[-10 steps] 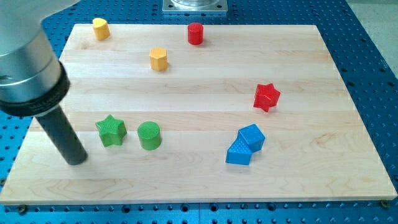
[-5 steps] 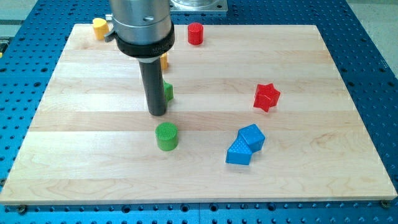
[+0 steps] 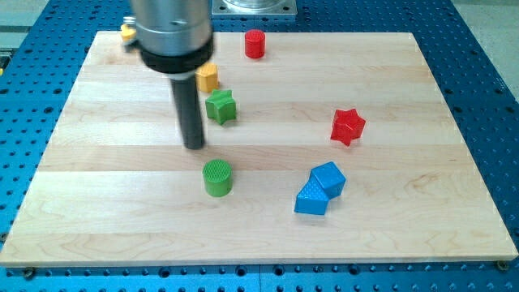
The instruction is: Push the green star towards the top right of the board
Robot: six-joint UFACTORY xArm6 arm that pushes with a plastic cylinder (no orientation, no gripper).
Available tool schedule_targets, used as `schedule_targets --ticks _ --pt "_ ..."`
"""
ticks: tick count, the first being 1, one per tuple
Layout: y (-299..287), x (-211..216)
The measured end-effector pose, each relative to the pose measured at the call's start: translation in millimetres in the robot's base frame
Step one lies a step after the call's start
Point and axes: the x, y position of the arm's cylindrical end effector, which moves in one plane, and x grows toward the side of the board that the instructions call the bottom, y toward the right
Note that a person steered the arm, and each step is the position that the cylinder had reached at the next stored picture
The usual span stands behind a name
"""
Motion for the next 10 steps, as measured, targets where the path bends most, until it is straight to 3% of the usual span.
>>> schedule_targets --ticks 1,2,3,4,5,7,8,9,10 --pt "53 -28" --pt "155 -78" --pt "153 -41" --pt "87 8" --pt "26 -20" --pt "171 -141" --pt "182 -141" --pt "212 -174" --pt "196 -174"
